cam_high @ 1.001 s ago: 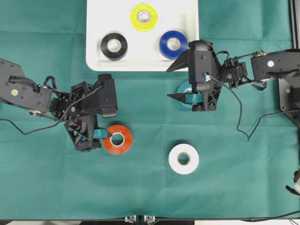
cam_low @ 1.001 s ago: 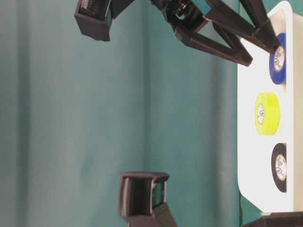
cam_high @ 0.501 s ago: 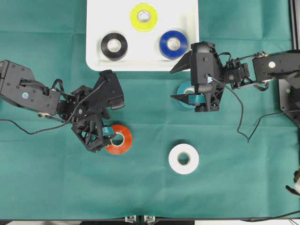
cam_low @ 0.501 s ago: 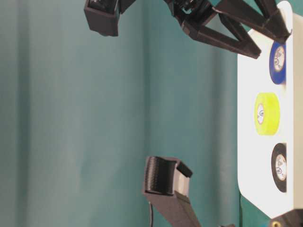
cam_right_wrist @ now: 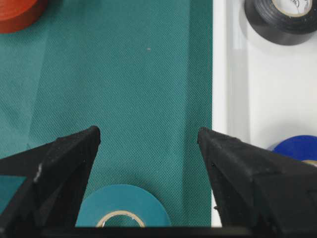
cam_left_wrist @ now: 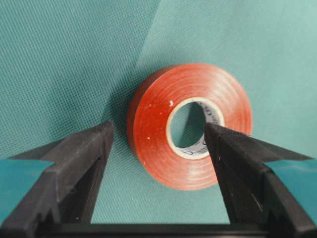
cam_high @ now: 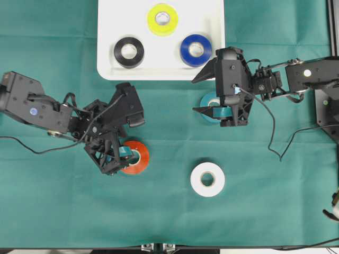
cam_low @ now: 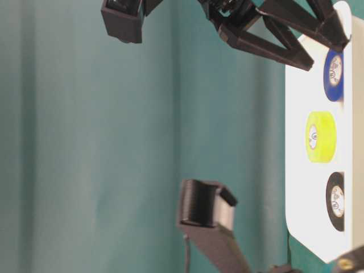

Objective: Put the tape alternately from left to right into the white case.
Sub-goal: 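Lower the left gripper into the red-orange roll's hole and close, then lift the red-orange roll and carry it into the white tray, then release the red-orange roll in the tray and retract the left gripper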

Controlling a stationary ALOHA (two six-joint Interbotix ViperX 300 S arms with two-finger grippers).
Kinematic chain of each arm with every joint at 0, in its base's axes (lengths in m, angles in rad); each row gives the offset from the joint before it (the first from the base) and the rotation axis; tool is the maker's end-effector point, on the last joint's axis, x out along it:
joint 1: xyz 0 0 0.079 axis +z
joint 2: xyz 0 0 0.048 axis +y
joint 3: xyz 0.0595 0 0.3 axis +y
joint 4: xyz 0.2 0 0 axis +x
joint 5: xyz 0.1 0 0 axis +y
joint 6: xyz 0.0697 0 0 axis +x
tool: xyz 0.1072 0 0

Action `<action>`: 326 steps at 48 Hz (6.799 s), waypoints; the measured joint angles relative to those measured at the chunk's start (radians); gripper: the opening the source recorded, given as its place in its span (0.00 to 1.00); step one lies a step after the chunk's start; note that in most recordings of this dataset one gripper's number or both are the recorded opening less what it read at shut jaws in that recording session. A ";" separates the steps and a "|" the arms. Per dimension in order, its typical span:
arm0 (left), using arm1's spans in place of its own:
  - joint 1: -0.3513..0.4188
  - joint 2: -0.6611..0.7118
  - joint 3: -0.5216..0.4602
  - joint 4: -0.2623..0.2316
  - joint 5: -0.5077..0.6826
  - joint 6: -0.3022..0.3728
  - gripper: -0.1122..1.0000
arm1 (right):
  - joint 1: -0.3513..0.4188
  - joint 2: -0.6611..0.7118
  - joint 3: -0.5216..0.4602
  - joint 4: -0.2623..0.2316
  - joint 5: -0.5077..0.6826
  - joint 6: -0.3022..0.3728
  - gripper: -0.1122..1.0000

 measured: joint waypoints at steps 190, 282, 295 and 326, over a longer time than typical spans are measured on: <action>0.494 -0.037 -0.172 0.005 0.077 0.500 0.08 | 0.002 0.000 -0.002 -0.002 -0.040 0.008 0.87; 0.443 -0.046 -0.103 0.003 0.055 0.575 0.94 | 0.002 0.000 0.000 -0.002 -0.046 0.008 0.87; 0.305 -0.153 -0.014 0.003 0.054 0.574 0.94 | 0.002 0.000 0.000 -0.002 -0.046 0.008 0.87; 0.097 -0.204 0.069 0.003 0.048 0.571 0.94 | 0.014 0.000 0.017 0.009 -0.044 0.034 0.87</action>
